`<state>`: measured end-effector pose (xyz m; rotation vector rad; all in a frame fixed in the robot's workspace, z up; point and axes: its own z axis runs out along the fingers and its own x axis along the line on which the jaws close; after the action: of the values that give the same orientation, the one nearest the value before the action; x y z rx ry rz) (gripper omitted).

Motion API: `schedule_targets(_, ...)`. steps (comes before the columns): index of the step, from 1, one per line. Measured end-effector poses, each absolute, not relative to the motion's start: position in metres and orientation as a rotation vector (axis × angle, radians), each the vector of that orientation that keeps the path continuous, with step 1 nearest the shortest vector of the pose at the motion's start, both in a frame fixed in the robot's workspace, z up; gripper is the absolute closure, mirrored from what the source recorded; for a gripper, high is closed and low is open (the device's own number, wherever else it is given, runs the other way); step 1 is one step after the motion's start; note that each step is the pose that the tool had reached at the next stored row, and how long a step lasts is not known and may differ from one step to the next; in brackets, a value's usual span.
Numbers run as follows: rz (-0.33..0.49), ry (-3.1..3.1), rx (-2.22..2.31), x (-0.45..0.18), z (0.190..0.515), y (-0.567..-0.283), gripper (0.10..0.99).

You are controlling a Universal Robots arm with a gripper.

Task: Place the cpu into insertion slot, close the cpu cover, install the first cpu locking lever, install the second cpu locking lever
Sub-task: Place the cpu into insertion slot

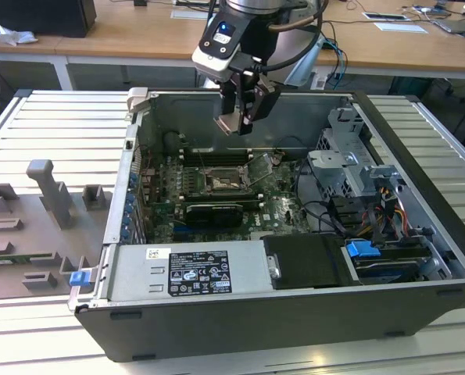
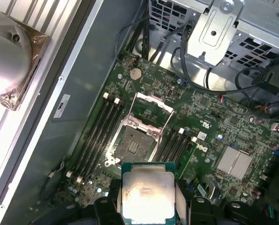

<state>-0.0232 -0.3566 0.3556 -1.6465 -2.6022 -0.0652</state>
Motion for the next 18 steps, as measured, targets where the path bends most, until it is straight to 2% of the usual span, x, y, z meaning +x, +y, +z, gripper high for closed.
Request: schedule_targets(18, -0.058, -2.562, -1.695, -0.0232, 0.3490, -0.3566, 0.545)
